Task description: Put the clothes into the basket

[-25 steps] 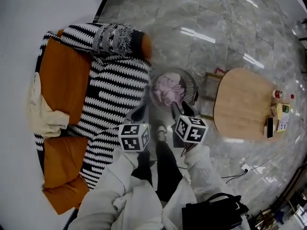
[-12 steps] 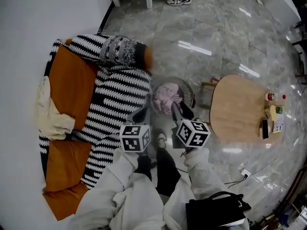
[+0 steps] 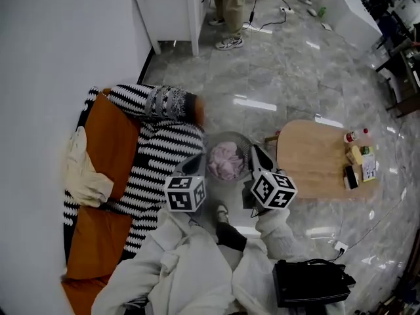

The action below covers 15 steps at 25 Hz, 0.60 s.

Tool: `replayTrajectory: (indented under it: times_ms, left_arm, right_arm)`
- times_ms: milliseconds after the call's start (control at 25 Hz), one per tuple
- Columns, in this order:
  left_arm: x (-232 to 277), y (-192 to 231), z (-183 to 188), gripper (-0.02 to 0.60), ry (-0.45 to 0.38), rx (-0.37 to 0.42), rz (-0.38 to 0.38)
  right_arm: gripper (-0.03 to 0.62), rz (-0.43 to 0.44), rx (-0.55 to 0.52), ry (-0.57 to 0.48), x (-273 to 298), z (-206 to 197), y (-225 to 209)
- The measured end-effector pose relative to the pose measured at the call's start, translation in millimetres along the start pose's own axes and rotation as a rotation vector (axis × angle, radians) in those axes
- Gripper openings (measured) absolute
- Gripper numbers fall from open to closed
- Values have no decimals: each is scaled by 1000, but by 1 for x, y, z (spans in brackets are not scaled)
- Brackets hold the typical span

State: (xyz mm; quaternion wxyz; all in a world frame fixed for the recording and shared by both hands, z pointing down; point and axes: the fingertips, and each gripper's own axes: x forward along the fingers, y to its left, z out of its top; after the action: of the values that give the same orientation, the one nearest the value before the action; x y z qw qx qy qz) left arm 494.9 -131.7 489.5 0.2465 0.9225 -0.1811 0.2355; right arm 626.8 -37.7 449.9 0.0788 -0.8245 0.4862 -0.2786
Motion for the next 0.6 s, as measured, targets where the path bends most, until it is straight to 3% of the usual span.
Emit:
replayTrajectory:
  times_ms: [280, 600]
  left_arm:
    - [-42, -27, 22, 6, -98, 63, -34]
    - [-64, -25, 29, 6, -138, 92, -13]
  right_arm:
    - [31, -18, -101, -46, -53, 10, 18]
    - [31, -40, -91, -67, -66, 12, 23]
